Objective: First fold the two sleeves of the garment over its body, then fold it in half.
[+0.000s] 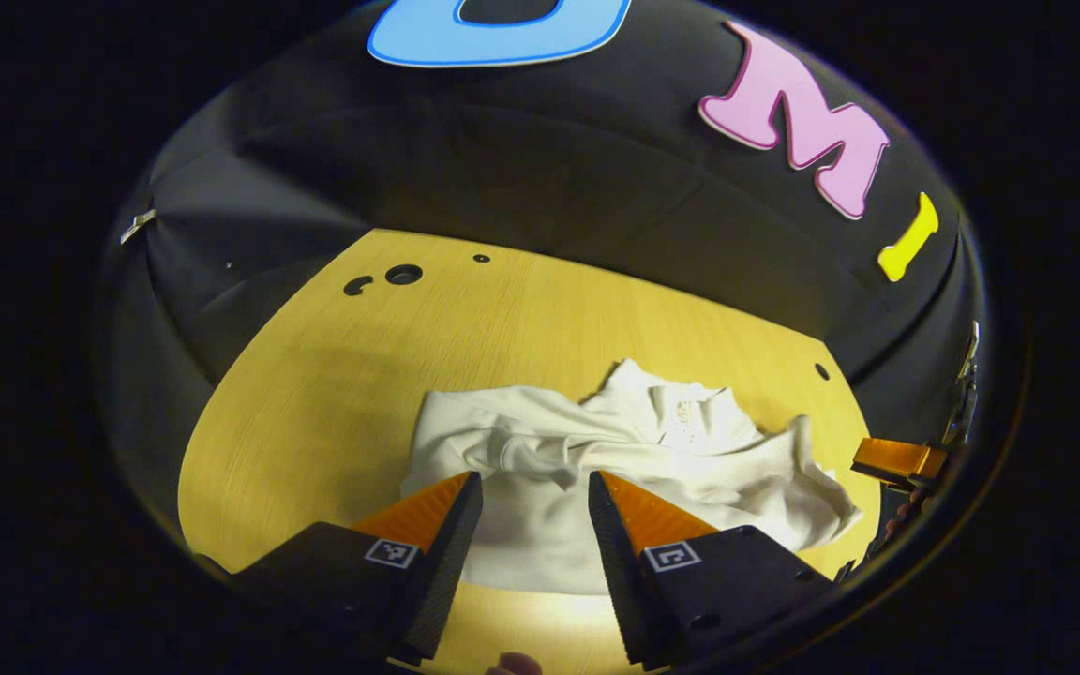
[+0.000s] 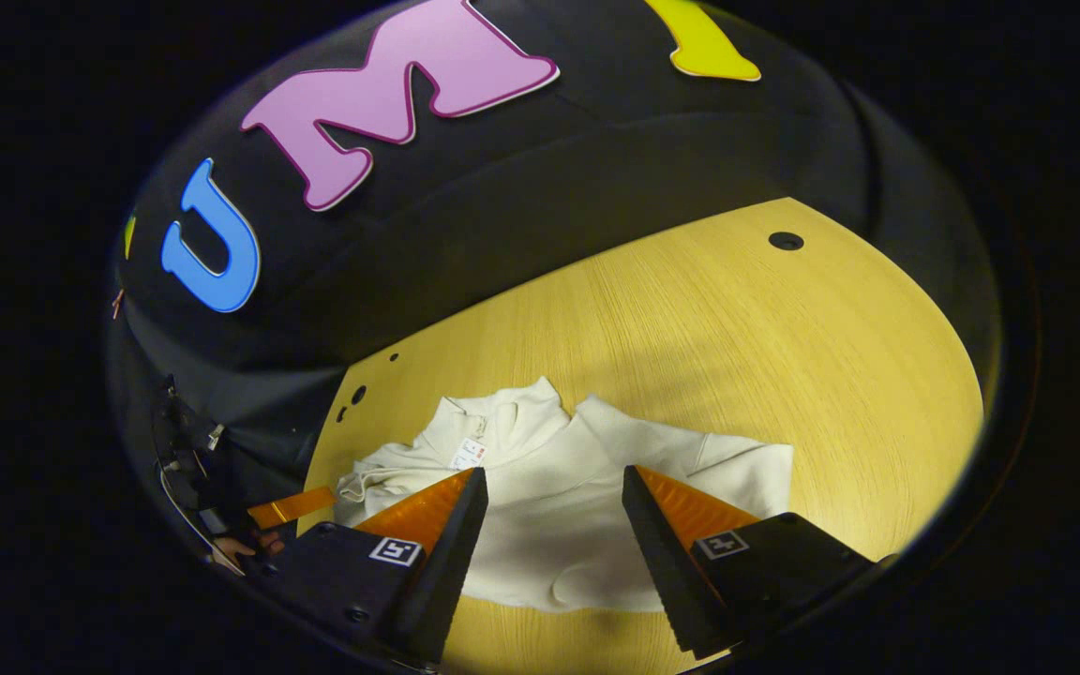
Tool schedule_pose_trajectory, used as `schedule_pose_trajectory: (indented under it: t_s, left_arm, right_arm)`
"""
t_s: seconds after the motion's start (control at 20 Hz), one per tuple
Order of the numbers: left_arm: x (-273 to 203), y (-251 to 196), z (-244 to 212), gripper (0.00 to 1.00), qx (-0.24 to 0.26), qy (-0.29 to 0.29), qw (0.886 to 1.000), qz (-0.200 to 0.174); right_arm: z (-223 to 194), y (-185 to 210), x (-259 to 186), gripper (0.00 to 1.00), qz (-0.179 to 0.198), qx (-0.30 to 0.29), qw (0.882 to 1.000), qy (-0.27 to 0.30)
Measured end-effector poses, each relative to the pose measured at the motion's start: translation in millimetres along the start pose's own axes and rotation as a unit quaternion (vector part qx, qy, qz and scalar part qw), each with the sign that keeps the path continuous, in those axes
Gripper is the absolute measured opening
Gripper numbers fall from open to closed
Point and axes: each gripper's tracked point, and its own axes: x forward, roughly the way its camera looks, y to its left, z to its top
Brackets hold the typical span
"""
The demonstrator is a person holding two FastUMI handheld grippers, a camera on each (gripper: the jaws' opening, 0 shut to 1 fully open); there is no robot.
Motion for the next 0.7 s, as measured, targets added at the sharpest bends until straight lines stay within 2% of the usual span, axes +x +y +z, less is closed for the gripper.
schedule_pose_trajectory:
  t_s: [0.15, 0.35, 0.7]
  left_arm:
    - [-29.2, -10.8, -4.8, 0.72, 0.012, -0.001, 1.0, -0.027]
    - [-61.6, -25.4, -11.7, 0.72, 0.035, -0.007, 0.998, -0.06]
    - [-107.6, -32.2, -31.5, 0.72, 0.06, -0.035, 0.994, -0.082]
  right_arm:
    - [2.5, 19.7, -26.1, 0.9, 0.016, -0.001, 1.0, -0.018]
    - [-10.3, 44.9, -58.5, 0.9, 0.031, -0.036, 0.999, -0.026]
    - [-26.1, 66.7, -98.5, 0.9, 0.034, -0.063, 0.996, -0.045]
